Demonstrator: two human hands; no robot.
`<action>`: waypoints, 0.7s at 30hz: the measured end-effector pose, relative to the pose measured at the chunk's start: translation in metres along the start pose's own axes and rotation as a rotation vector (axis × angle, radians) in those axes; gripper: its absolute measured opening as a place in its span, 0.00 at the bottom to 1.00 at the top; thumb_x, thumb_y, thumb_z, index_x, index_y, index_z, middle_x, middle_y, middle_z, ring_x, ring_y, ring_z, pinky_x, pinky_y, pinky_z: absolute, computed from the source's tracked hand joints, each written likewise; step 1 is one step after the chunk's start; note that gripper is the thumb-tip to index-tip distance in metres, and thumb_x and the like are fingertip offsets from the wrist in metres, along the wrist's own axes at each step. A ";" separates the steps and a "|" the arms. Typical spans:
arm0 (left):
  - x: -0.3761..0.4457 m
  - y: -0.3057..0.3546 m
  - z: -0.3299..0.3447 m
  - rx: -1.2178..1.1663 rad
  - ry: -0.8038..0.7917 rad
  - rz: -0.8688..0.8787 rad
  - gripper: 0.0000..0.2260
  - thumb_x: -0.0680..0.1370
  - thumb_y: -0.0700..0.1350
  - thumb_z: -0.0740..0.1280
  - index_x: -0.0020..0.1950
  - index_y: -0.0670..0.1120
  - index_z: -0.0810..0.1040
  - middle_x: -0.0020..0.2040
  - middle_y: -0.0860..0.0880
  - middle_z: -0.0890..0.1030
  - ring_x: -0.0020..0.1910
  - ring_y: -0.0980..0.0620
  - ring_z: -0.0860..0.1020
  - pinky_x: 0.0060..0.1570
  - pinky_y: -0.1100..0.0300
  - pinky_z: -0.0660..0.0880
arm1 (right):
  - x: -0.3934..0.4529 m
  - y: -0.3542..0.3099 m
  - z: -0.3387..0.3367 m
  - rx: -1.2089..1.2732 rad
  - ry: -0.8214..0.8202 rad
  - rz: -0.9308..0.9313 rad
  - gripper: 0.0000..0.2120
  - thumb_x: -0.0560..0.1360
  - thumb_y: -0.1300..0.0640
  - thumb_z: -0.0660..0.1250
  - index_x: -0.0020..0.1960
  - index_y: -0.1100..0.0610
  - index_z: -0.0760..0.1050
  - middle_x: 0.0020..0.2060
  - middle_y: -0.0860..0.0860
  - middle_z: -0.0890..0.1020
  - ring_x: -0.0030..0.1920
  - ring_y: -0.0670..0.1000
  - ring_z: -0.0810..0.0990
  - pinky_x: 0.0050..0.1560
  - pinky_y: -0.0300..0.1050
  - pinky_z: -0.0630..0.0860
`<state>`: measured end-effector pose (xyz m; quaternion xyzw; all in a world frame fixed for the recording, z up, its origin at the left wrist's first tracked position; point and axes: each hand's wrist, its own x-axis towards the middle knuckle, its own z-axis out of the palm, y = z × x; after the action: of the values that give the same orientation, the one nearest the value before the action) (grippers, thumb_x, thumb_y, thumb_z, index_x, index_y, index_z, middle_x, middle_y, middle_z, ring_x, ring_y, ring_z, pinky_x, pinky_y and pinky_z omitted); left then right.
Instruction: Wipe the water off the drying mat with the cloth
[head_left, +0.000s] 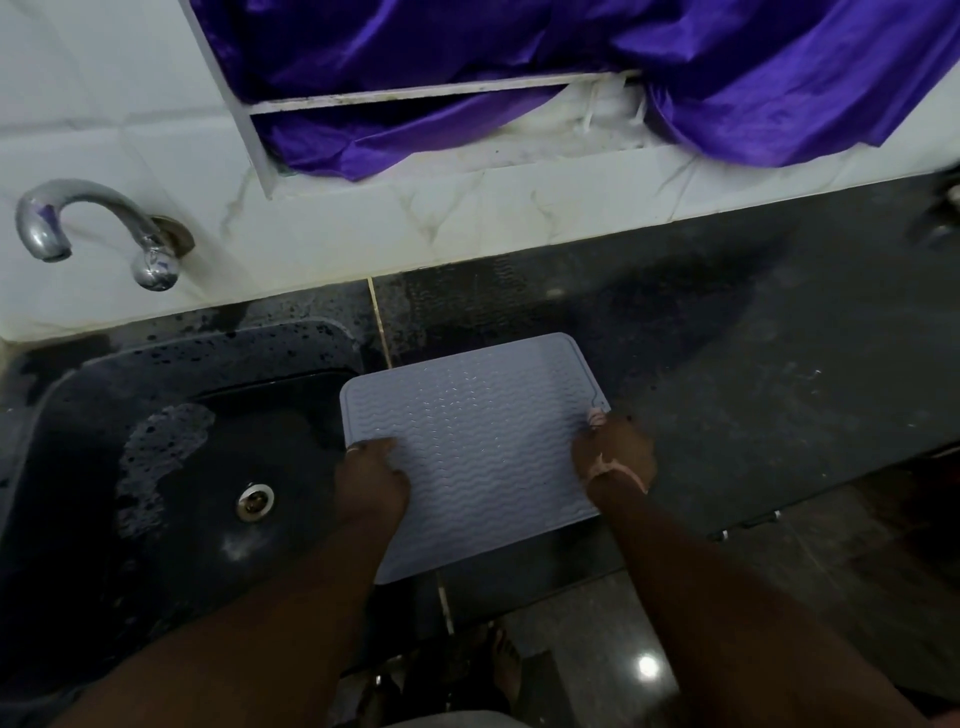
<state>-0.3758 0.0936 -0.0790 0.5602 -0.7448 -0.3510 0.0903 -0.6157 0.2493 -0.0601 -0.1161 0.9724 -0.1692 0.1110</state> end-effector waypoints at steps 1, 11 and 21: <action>0.000 0.001 0.002 0.022 -0.027 0.004 0.20 0.76 0.36 0.66 0.68 0.44 0.78 0.69 0.40 0.74 0.65 0.40 0.76 0.67 0.51 0.73 | 0.001 -0.001 0.002 0.000 -0.030 0.014 0.18 0.79 0.49 0.62 0.62 0.60 0.75 0.59 0.60 0.80 0.59 0.62 0.79 0.57 0.55 0.77; -0.002 0.002 0.007 0.160 -0.025 0.093 0.17 0.74 0.39 0.70 0.62 0.48 0.81 0.66 0.44 0.75 0.61 0.45 0.76 0.64 0.53 0.75 | -0.105 -0.060 0.037 -0.079 -0.179 -0.435 0.21 0.77 0.51 0.65 0.66 0.58 0.71 0.62 0.56 0.73 0.59 0.56 0.74 0.56 0.51 0.77; 0.008 -0.023 -0.009 -0.116 0.126 -0.154 0.15 0.76 0.38 0.64 0.59 0.47 0.83 0.58 0.42 0.82 0.55 0.42 0.81 0.56 0.52 0.76 | -0.086 -0.056 0.041 0.224 -0.174 -0.427 0.12 0.77 0.50 0.62 0.58 0.50 0.77 0.51 0.48 0.79 0.51 0.49 0.80 0.54 0.49 0.80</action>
<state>-0.3561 0.0799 -0.0880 0.6305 -0.6710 -0.3634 0.1422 -0.5130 0.2082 -0.0625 -0.3200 0.8879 -0.2847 0.1679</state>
